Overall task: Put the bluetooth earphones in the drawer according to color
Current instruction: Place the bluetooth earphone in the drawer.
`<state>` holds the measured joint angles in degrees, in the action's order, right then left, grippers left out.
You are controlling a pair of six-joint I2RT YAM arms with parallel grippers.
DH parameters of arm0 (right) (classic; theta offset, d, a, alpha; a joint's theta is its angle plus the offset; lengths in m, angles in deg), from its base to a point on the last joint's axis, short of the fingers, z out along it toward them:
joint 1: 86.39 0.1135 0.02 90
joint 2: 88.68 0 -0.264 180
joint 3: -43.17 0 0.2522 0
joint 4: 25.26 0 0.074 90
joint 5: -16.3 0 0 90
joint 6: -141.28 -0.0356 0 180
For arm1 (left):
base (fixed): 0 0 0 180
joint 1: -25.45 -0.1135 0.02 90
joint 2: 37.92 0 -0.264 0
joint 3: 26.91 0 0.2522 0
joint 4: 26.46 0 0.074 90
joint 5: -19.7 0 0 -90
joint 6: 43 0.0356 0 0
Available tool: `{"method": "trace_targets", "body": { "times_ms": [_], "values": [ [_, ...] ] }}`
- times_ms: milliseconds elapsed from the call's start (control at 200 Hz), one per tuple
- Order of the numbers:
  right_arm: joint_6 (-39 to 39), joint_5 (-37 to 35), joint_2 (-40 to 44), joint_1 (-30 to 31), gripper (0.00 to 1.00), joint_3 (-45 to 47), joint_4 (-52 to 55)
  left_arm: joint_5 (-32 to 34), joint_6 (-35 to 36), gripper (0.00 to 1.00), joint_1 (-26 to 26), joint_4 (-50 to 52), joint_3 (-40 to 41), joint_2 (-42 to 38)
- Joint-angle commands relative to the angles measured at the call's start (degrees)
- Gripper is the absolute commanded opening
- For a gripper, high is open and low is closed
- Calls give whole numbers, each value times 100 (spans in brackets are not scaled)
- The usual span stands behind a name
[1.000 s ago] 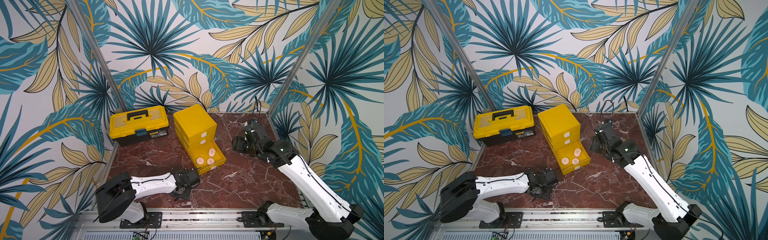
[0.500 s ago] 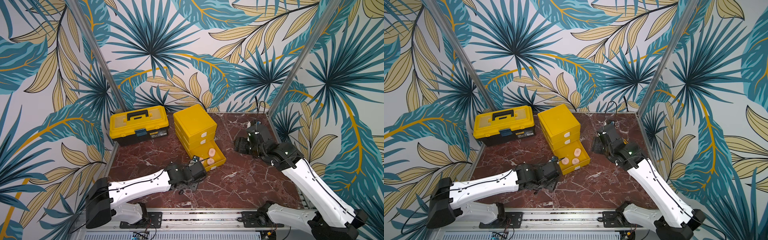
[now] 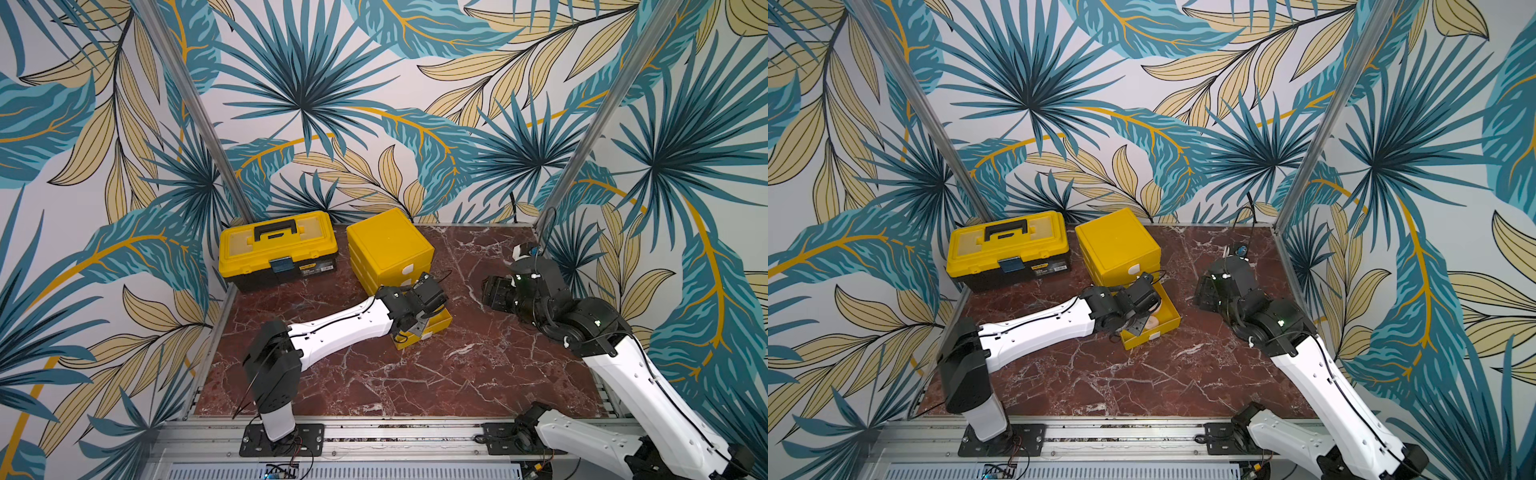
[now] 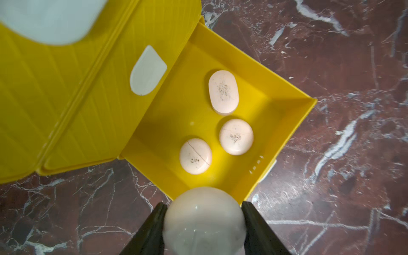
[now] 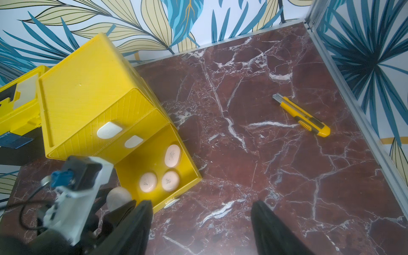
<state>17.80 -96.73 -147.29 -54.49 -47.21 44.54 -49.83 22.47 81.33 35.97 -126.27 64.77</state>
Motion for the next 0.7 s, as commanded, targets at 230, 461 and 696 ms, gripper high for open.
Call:
{"method": "trace_targets", "body": {
  "times_ms": [230, 461, 696],
  "values": [
    [-69, -185, 162, -61, 76, 213, 145, 16, 212, 41, -193, -261, -357, 684],
    [-57, -174, 143, -89, 76, 242, 145, 214, 229, 42, -217, -445, -482, 1069],
    [-28, -176, 175, -116, 76, 264, 145, 238, 252, 43, -287, -603, -566, 1361]
  ]
}}
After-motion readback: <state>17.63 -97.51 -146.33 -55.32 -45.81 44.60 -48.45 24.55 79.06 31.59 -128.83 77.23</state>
